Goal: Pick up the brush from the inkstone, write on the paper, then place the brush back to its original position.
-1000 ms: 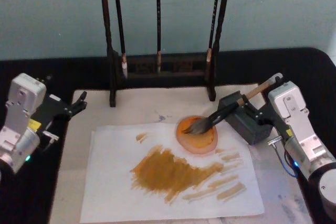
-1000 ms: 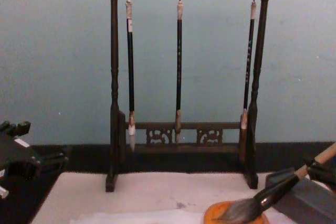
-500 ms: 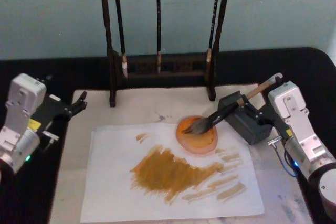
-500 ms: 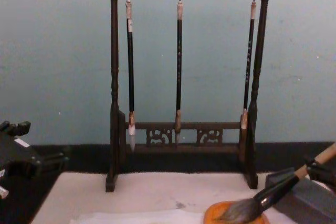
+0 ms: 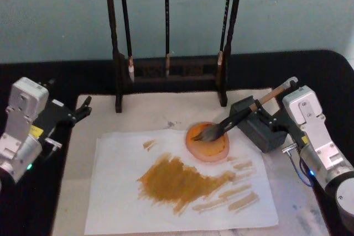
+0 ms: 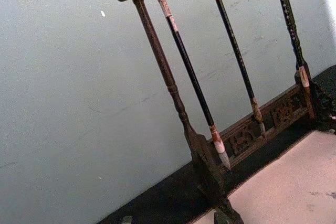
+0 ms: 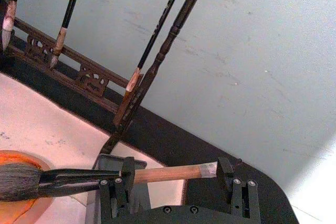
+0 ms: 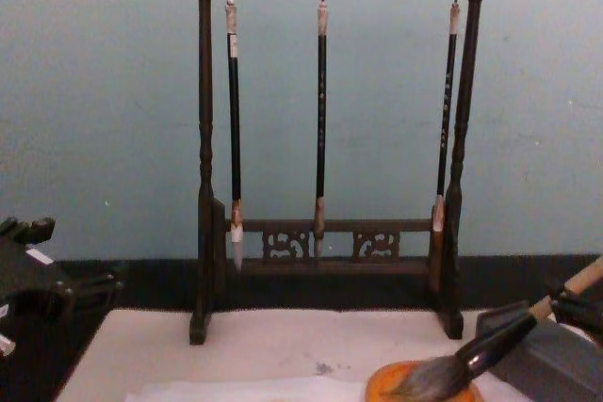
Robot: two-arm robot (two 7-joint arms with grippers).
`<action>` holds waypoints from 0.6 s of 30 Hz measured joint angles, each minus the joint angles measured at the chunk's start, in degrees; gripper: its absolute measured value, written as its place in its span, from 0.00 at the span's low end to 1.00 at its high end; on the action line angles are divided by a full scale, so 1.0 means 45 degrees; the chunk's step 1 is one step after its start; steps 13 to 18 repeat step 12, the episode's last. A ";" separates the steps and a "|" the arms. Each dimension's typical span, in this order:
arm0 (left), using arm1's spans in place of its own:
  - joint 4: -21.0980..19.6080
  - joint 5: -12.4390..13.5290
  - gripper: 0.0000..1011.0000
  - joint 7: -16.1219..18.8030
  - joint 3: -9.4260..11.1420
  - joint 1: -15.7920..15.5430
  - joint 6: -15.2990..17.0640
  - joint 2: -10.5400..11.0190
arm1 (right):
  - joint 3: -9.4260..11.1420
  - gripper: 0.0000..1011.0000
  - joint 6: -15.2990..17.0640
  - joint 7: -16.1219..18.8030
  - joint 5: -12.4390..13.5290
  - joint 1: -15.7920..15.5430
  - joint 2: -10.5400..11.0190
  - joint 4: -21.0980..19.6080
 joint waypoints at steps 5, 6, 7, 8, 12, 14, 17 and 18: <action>0.0000 0.0000 1.00 0.0000 0.0000 0.0000 0.0000 0.0000 | 0.0000 0.99 0.0000 0.0000 0.0000 0.0000 0.0000 0.0000; 0.0000 0.0000 1.00 0.0000 0.0000 -0.0001 0.0000 0.0000 | 0.0000 0.99 0.0000 0.0000 0.0000 0.0000 0.0000 0.0000; 0.0000 0.0000 1.00 0.0000 0.0000 0.0000 0.0000 0.0000 | 0.0000 0.99 0.0000 0.0000 0.0000 0.0000 0.0000 0.0000; 0.0000 0.0000 1.00 0.0000 0.0000 -0.0001 0.0000 0.0000 | 0.0000 0.99 0.0000 0.0000 0.0000 0.0000 0.0000 0.0000; 0.0000 0.0000 1.00 0.0000 0.0000 0.0000 0.0000 0.0000 | 0.0000 0.99 0.0000 0.0000 0.0000 0.0000 0.0000 0.0000; 0.0000 0.0000 1.00 0.0000 0.0000 0.0000 0.0000 0.0000 | 0.0000 0.99 0.0000 0.0000 0.0000 0.0000 0.0000 0.0000; 0.0000 0.0000 1.00 0.0000 0.0000 0.0000 0.0000 0.0000 | 0.0000 0.99 0.0000 0.0000 0.0000 0.0000 0.0000 0.0000; 0.0000 0.0000 1.00 0.0000 0.0000 0.0000 0.0000 0.0000 | 0.0000 0.99 0.0000 0.0000 0.0000 0.0000 0.0000 0.0000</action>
